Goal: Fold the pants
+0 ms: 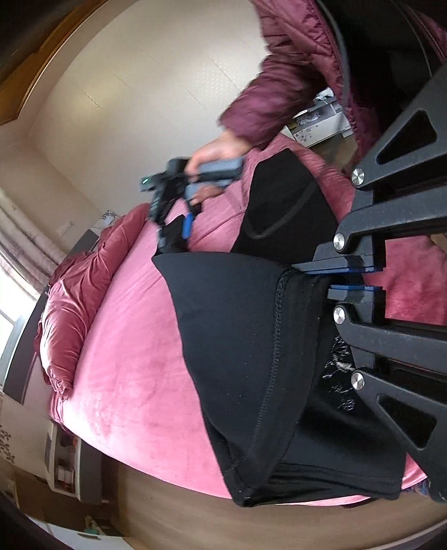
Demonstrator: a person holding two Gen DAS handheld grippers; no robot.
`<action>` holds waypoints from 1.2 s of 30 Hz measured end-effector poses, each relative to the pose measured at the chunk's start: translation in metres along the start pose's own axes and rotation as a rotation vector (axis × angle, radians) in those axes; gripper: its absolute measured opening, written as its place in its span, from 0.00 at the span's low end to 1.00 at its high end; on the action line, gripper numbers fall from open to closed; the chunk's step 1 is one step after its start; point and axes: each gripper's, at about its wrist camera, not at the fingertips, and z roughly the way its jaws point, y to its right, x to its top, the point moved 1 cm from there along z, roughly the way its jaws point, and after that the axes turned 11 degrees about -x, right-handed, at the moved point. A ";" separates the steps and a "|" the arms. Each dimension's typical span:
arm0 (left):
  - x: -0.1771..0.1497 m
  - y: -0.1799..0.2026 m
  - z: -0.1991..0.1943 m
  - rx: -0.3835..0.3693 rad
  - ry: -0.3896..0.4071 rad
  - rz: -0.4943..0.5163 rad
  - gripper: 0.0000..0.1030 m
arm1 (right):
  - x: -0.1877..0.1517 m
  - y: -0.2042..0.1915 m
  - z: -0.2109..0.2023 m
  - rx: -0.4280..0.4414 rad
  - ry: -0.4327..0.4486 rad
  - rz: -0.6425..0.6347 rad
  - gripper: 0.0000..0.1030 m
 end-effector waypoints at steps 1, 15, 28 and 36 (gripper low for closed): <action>0.000 0.000 0.001 -0.004 0.000 -0.003 0.03 | 0.008 0.001 0.004 -0.011 0.003 0.021 0.74; 0.044 -0.020 -0.011 0.055 0.066 -0.041 0.03 | 0.089 0.008 0.065 -0.178 -0.025 0.028 0.13; 0.195 -0.120 -0.030 0.387 0.268 -0.198 0.03 | 0.064 0.000 -0.083 0.064 0.253 -0.072 0.11; 0.161 -0.074 -0.044 0.349 0.260 -0.056 0.03 | -0.036 0.051 -0.146 0.153 0.245 -0.083 0.09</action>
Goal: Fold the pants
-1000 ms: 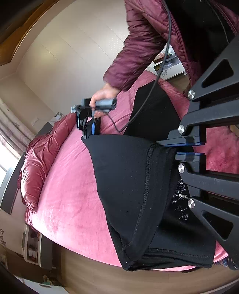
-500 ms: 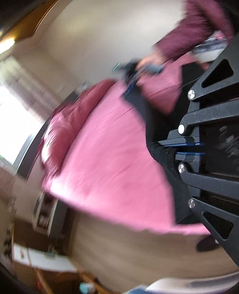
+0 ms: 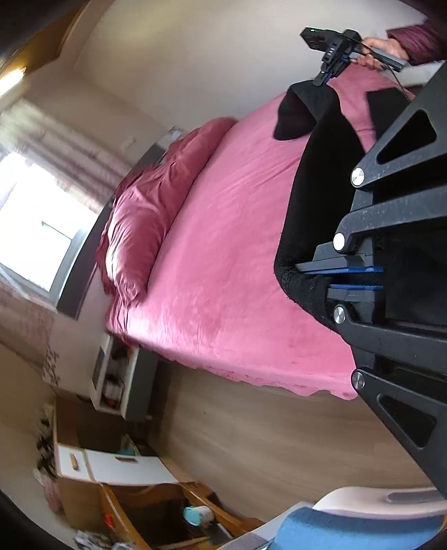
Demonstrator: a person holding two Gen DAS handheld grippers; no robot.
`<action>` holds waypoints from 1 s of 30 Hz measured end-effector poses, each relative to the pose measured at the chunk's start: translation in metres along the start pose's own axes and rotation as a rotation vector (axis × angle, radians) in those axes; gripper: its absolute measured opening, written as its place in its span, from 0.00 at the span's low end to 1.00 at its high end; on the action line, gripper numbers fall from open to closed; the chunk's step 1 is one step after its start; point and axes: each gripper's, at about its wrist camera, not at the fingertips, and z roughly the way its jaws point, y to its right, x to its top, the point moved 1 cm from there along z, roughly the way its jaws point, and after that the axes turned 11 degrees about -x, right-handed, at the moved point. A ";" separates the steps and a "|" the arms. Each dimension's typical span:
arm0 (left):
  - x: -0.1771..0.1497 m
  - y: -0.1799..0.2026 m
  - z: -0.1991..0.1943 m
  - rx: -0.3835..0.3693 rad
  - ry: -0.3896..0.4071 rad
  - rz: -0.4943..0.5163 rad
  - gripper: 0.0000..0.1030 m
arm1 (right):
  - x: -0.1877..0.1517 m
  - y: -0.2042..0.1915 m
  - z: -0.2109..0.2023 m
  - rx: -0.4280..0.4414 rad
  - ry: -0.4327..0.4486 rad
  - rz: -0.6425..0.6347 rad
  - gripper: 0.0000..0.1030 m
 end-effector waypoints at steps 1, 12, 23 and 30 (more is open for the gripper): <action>-0.009 0.002 -0.005 -0.015 -0.004 0.000 0.03 | -0.016 0.006 -0.004 -0.006 -0.012 0.006 0.08; -0.146 -0.005 -0.047 -0.025 -0.105 -0.134 0.03 | -0.139 0.057 -0.039 -0.092 -0.183 0.049 0.06; -0.215 -0.048 -0.036 0.071 -0.194 -0.319 0.04 | -0.199 0.087 -0.020 -0.183 -0.308 0.050 0.06; -0.214 -0.056 -0.051 -0.010 -0.150 -0.435 0.18 | -0.196 0.089 -0.031 -0.180 -0.279 0.062 0.06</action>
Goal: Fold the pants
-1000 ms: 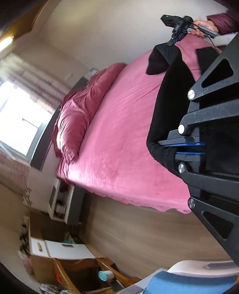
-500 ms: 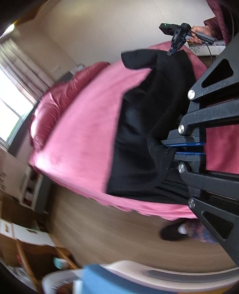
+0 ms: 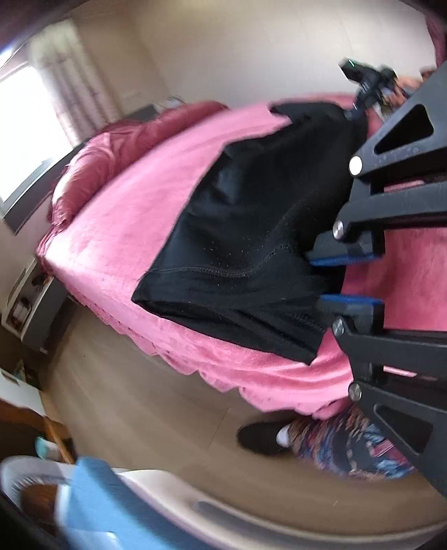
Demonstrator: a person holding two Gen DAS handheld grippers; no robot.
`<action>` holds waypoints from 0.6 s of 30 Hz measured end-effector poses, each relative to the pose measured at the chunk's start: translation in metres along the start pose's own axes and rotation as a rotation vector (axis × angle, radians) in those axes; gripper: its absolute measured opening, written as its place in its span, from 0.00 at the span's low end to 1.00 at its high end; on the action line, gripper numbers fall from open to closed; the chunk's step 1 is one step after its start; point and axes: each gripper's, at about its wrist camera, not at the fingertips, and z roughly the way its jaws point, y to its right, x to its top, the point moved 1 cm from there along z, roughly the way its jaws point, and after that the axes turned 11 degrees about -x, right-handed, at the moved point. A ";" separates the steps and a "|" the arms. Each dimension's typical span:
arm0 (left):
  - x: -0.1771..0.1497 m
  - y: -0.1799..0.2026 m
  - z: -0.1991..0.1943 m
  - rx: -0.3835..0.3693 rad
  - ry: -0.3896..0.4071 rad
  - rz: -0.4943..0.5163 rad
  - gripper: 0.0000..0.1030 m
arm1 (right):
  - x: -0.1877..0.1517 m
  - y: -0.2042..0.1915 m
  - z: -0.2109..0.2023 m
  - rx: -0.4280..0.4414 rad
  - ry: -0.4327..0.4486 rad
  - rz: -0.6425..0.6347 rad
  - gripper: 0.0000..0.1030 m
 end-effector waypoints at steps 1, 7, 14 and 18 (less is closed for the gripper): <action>-0.001 -0.002 -0.006 -0.035 0.020 -0.025 0.22 | 0.001 -0.002 -0.003 0.005 0.007 -0.002 0.06; -0.002 -0.026 -0.027 -0.124 0.137 -0.226 0.32 | -0.006 0.000 0.013 -0.034 -0.044 -0.002 0.06; -0.004 -0.018 -0.013 -0.058 0.118 -0.213 0.28 | -0.009 0.003 0.036 -0.055 -0.079 0.018 0.06; 0.000 -0.006 0.005 0.042 0.081 -0.135 0.09 | -0.008 0.003 0.034 -0.058 -0.078 0.013 0.06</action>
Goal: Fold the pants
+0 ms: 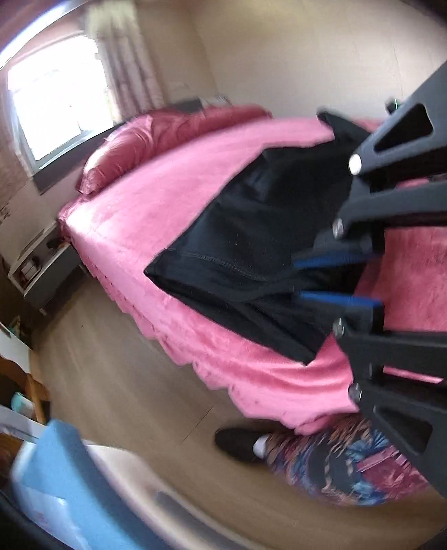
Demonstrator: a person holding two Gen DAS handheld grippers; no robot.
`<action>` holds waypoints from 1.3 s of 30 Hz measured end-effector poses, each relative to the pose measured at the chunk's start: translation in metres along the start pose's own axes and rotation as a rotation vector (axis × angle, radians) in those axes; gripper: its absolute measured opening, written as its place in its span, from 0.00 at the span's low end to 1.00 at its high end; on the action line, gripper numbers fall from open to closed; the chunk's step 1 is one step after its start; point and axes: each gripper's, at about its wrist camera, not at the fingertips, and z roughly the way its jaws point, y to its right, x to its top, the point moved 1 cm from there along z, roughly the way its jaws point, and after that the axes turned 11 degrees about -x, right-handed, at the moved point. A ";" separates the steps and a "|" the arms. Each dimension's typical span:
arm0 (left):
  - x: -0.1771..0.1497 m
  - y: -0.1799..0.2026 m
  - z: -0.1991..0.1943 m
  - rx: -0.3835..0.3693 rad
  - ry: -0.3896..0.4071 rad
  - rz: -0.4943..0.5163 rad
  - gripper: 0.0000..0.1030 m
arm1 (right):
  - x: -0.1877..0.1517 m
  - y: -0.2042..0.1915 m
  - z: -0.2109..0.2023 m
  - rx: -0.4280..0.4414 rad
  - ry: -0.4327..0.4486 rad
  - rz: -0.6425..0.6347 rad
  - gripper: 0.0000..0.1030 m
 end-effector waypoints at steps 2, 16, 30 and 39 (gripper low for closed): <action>0.004 0.007 0.001 0.052 0.011 0.049 0.07 | 0.000 0.000 -0.005 0.007 -0.001 0.005 0.06; 0.004 0.027 -0.016 0.411 0.102 0.160 0.29 | 0.003 0.021 -0.028 0.084 0.020 0.009 0.29; -0.070 0.153 0.083 0.031 -0.229 0.526 0.29 | 0.129 0.149 -0.052 -0.003 0.295 0.414 0.32; -0.105 0.169 0.133 0.029 -0.425 0.576 0.29 | 0.197 0.179 0.004 -0.063 0.246 0.547 0.53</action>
